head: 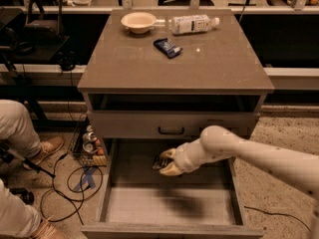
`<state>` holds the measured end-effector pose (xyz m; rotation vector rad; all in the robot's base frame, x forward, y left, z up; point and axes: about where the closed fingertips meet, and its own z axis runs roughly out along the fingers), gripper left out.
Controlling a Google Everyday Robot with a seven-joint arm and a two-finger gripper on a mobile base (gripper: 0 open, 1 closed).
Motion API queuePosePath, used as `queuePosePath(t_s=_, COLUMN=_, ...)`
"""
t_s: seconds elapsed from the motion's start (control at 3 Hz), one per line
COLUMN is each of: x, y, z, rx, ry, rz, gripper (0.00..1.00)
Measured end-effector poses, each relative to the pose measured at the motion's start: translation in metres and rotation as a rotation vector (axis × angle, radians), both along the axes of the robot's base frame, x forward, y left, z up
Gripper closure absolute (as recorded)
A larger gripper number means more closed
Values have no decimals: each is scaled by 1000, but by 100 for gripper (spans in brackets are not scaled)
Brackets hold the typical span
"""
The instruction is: Pick rxbar chocolate from middle drawer and place on counter
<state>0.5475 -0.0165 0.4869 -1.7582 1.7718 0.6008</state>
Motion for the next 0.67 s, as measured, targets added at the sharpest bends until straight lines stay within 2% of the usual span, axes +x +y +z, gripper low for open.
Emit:
queuePosePath(t_s=0.33, x=13, y=-51, z=74, rx=69, ry=-105, rz=47, gripper=100)
queuePosePath(t_s=0.67, x=0, y=-58, z=79, rx=68, ry=-105, rz=137, gripper=100)
